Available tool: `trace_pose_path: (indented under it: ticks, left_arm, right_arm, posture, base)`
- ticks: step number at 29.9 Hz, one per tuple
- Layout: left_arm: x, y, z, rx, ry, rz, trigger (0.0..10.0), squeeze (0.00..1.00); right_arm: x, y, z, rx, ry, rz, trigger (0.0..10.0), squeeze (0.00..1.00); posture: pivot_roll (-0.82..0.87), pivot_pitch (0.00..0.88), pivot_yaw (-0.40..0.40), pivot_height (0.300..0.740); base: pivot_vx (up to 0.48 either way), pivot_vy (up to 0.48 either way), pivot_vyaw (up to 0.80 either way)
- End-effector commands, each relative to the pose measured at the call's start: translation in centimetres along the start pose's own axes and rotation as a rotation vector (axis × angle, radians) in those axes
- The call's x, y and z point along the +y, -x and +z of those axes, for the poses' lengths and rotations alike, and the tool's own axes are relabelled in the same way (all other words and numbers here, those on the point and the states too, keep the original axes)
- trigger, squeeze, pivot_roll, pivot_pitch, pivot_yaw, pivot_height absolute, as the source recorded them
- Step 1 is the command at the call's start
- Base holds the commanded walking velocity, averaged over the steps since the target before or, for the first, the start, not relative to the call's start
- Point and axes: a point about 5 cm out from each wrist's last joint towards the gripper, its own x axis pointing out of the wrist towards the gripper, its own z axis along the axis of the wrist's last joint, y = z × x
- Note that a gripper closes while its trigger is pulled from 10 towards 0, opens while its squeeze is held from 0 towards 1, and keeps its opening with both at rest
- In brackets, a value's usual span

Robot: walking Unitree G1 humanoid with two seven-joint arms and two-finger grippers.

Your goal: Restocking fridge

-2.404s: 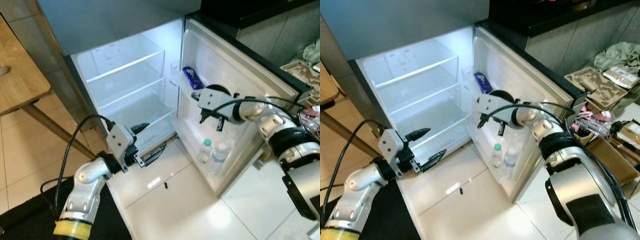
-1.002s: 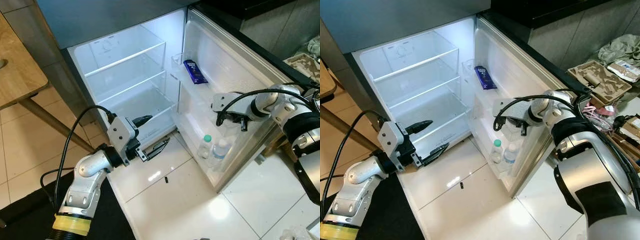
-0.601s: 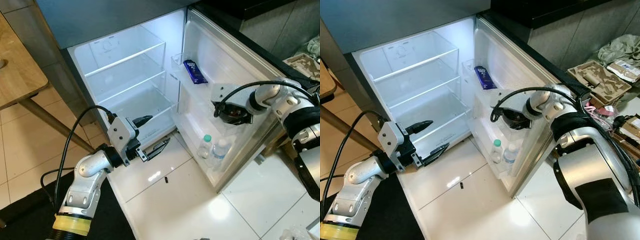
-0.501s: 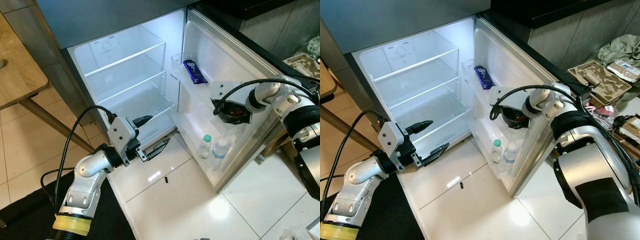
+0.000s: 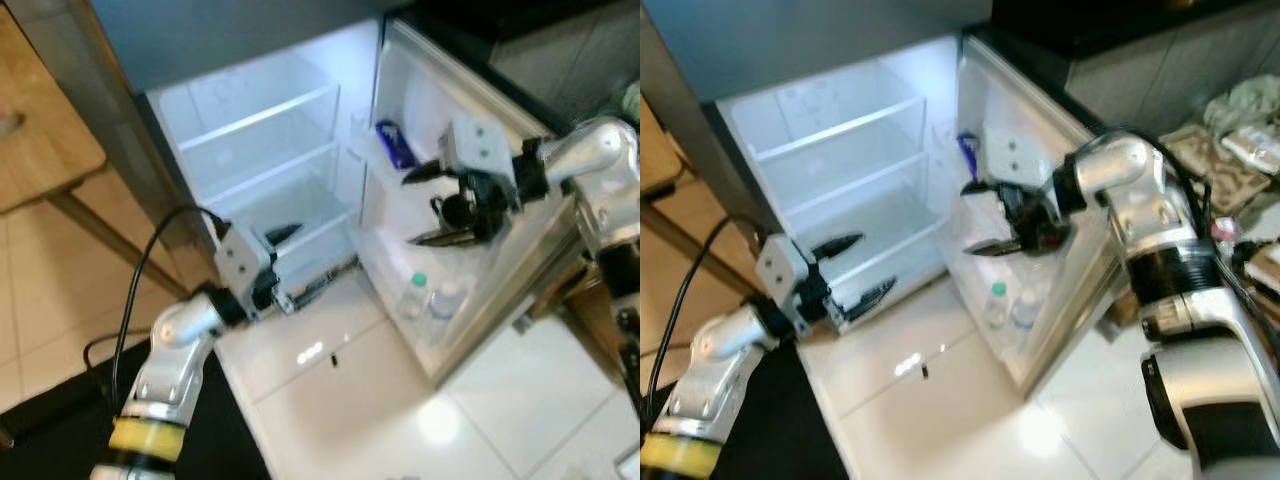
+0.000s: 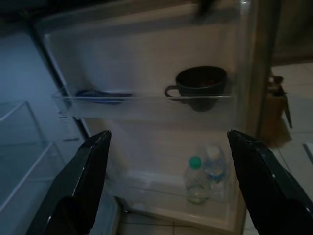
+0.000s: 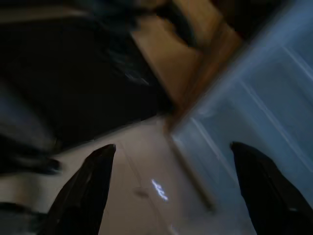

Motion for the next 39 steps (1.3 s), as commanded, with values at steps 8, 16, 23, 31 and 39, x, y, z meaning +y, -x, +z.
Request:
trace_pose_path:
  ticks: [8, 16, 23, 31, 39]
  left_arm:
    - [-0.7, 0.8, -3.4, 0.054, 0.102, 0.125, 10.0, 0.00]
    - [-1.3, 1.7, -7.0, 0.138, 0.247, 0.253, 10.0, 0.00]
    - [-3.5, 4.7, -12.4, 0.377, 0.374, 0.351, 10.0, 0.00]
    - [-6.7, 9.8, -16.5, 0.652, 0.538, 0.496, 10.0, 0.00]
    - [-10.6, 16.7, -18.8, 0.946, 0.664, 0.758, 10.0, 0.00]
  right_arm:
    - [9.6, -0.6, -6.5, -0.371, -0.504, -0.053, 10.0, 0.00]
    - [16.7, -0.4, -14.9, -0.256, -0.943, -0.310, 0.0, 0.00]
    - [22.5, 0.1, -19.7, -0.092, -1.247, -0.626, 0.0, 0.00]
    - [25.8, 0.9, -22.6, 0.107, -1.417, -0.997, 0.0, 0.00]
    - [27.5, 3.4, -24.4, 0.346, -1.467, -1.503, 10.0, 0.00]
  posture:
    - [-0.11, 0.055, 0.018, 0.740]
    - [-0.14, 0.027, 0.034, 0.740]
    - [-0.16, 0.003, 0.045, 0.740]
    - [-0.16, 0.000, 0.042, 0.740]
    - [-0.16, 0.000, 0.035, 0.740]
  base:
    - [0.000, 0.000, 0.00]
    - [0.000, 0.000, 0.00]
    - [0.000, 0.000, 0.00]
    - [0.000, 0.000, 0.00]
    - [0.000, 0.000, 0.00]
